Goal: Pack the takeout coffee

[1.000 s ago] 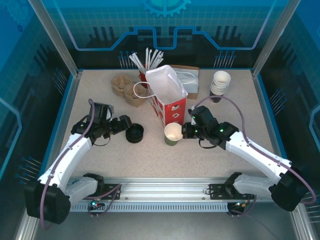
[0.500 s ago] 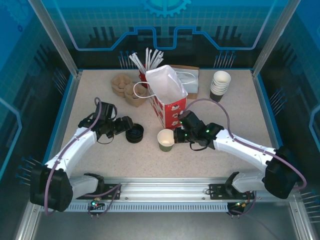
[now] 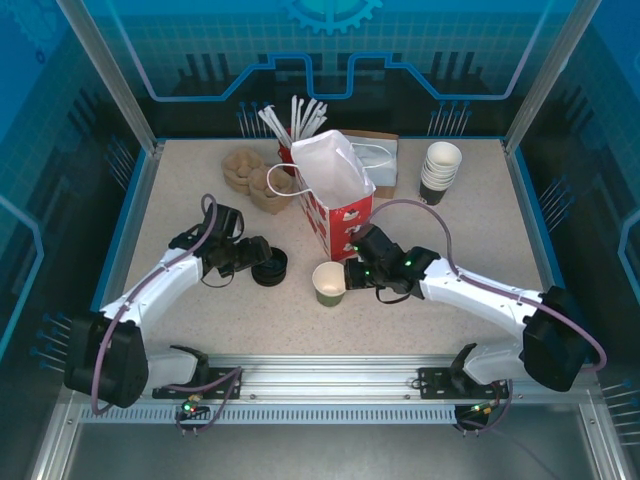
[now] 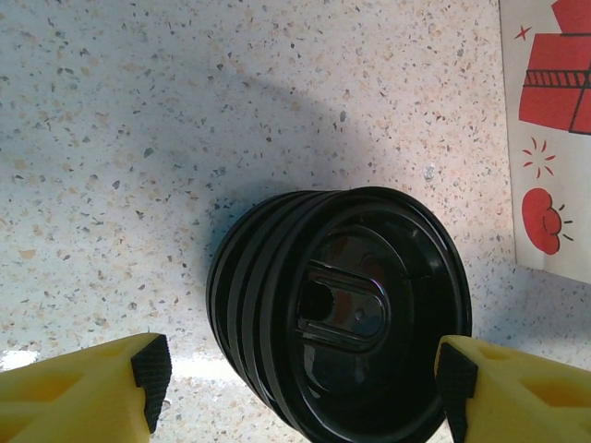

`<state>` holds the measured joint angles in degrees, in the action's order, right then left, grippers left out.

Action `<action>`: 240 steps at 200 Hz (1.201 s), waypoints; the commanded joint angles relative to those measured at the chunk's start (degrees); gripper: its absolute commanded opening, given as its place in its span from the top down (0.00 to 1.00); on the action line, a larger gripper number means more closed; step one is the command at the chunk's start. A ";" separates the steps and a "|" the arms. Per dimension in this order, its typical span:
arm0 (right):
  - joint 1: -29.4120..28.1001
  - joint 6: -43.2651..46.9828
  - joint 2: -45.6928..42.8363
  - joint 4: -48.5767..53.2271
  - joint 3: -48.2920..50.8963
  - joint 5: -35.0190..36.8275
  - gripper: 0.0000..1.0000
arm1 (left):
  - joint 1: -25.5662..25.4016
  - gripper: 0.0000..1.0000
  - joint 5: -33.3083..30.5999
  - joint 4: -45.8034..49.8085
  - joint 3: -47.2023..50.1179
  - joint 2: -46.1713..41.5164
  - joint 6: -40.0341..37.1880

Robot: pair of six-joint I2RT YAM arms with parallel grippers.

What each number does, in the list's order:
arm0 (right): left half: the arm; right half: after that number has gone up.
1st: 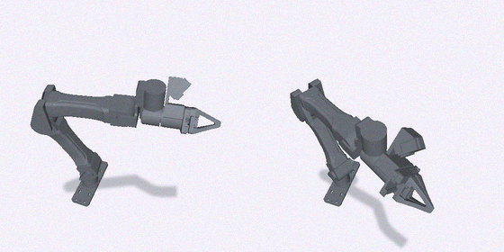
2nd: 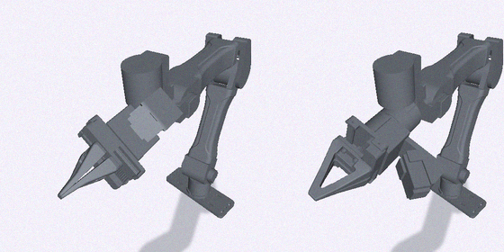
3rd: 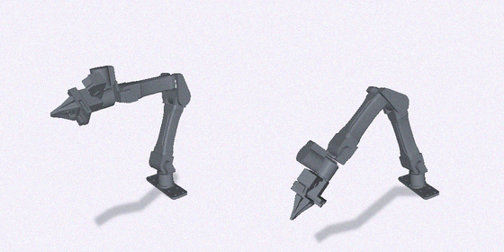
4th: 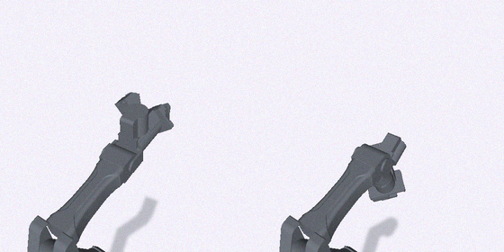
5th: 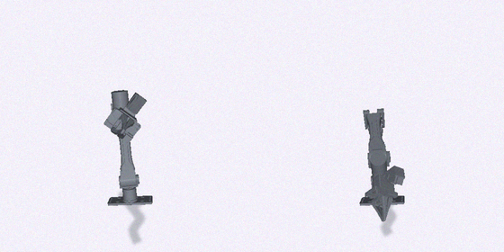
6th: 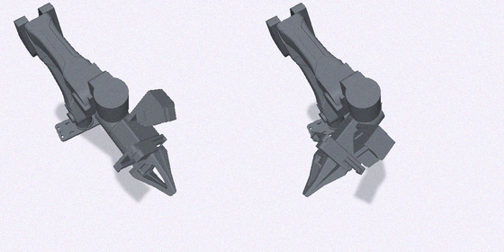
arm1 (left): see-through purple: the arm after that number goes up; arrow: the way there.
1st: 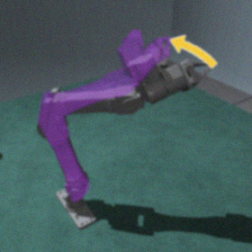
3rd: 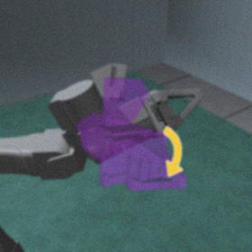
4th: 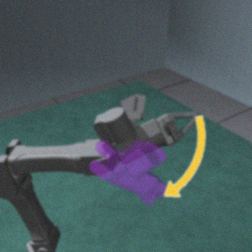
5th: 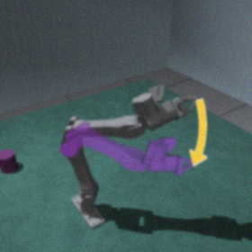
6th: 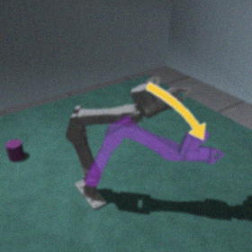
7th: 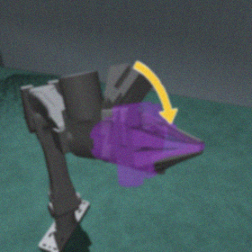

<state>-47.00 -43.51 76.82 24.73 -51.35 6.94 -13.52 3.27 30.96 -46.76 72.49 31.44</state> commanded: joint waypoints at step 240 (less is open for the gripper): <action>-2.68 0.69 2.90 4.62 -6.87 1.93 0.70 | -1.75 0.23 -3.07 2.41 -3.68 1.78 -1.69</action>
<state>-48.77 -43.22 79.70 27.29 -55.64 7.55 -14.46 1.06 31.83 -48.62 73.52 31.16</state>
